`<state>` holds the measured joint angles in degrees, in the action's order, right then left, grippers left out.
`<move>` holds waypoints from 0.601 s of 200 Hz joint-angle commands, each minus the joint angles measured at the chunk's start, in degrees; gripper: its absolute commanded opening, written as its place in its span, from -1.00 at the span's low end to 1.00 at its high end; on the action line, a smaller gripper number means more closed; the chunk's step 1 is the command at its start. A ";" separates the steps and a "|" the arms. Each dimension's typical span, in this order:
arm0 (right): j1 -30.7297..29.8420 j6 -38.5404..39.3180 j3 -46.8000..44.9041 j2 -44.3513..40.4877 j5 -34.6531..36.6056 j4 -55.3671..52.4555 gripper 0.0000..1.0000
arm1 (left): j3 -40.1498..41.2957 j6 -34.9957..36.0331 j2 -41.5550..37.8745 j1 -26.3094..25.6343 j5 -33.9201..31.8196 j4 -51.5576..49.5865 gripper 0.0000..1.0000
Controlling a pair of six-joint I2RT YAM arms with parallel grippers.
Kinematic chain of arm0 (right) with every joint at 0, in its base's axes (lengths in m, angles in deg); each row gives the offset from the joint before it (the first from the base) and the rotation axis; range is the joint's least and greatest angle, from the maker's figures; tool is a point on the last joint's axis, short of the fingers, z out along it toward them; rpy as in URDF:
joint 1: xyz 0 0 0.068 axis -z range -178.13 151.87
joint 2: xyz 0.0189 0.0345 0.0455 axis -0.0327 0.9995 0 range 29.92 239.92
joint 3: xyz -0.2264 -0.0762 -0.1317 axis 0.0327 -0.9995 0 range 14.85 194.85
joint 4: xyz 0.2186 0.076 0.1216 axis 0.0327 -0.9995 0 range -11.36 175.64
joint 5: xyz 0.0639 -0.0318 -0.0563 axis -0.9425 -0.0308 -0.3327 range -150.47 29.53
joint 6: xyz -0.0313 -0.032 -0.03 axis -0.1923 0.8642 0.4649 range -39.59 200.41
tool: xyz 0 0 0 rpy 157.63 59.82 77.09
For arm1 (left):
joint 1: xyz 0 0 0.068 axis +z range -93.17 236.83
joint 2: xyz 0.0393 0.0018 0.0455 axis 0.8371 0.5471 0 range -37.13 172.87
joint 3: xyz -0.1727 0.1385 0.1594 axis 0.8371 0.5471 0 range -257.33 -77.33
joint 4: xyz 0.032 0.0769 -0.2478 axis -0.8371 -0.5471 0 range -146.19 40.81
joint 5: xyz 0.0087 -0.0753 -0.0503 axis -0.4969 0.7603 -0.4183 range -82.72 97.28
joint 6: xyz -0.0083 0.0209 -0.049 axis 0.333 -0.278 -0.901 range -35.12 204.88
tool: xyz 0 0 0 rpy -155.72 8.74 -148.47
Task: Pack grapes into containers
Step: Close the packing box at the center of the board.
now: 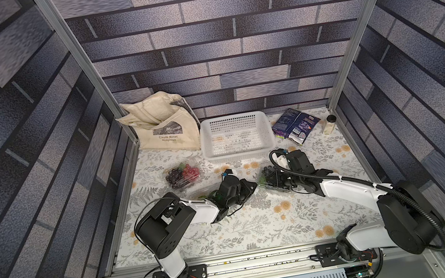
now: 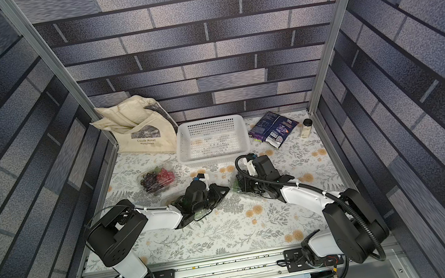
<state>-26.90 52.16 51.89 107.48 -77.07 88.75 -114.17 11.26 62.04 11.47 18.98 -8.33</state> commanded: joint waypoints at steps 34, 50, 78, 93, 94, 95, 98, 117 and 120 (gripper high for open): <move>-0.32 0.03 0.53 0.31 -0.84 0.23 -1.00 | -0.22 -0.50 2.03 -0.53 -0.81 -0.56 -0.78; -0.38 0.04 0.49 0.36 -0.89 0.22 -1.00 | -0.23 -0.55 2.07 -0.61 -0.92 -0.35 -0.79; -0.34 0.03 0.58 0.57 -1.09 0.34 -1.00 | -0.10 -0.50 1.99 -0.60 -0.98 -0.08 -0.85; -0.33 0.07 0.62 0.49 -1.33 0.32 -1.00 | -0.11 -0.64 1.88 -0.67 -0.91 0.05 -0.85; -0.37 0.10 0.65 0.49 -1.33 0.36 -1.00 | -0.14 -0.64 1.89 -0.68 -0.90 0.07 -0.85; -0.34 0.02 0.66 0.44 -1.28 0.34 -1.00 | -0.10 -0.64 1.89 -0.69 -0.90 0.04 -0.85; -0.32 0.02 0.74 0.34 -1.30 0.37 -1.00 | -0.10 -0.59 1.71 -0.65 -0.89 -0.05 -0.85; -0.32 0.25 1.04 -1.17 -0.64 -0.53 -1.00 | -0.80 0.43 0.19 -0.76 -1.15 -1.97 -0.79; -0.27 0.22 1.23 -1.52 -0.46 -0.87 -1.00 | -1.11 0.69 -0.23 -0.78 -1.22 -2.65 -0.77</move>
<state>-26.90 52.18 51.89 107.48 -77.50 88.73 -114.19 10.93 62.85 11.36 18.81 -6.89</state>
